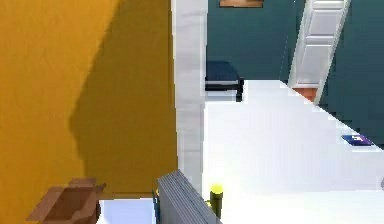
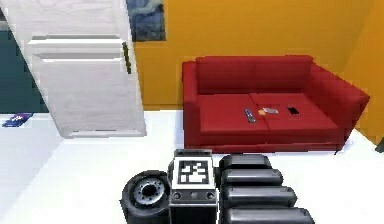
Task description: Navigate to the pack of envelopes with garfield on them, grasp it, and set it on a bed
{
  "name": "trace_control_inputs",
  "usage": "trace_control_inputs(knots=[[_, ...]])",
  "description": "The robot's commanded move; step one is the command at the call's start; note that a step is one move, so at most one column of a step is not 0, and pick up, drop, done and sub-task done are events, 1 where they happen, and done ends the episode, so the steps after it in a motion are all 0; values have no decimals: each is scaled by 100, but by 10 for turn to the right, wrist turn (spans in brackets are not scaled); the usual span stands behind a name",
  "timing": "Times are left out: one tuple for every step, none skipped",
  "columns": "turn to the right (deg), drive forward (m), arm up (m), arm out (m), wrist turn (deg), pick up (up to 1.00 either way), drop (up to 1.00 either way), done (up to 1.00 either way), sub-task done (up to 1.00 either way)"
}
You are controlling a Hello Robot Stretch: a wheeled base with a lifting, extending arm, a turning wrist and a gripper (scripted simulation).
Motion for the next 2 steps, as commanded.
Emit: trace_control_inputs(knots=[[450,0,0,0,0,0,0,0,0],[450,0,0,0,0,0,0,0,0]])
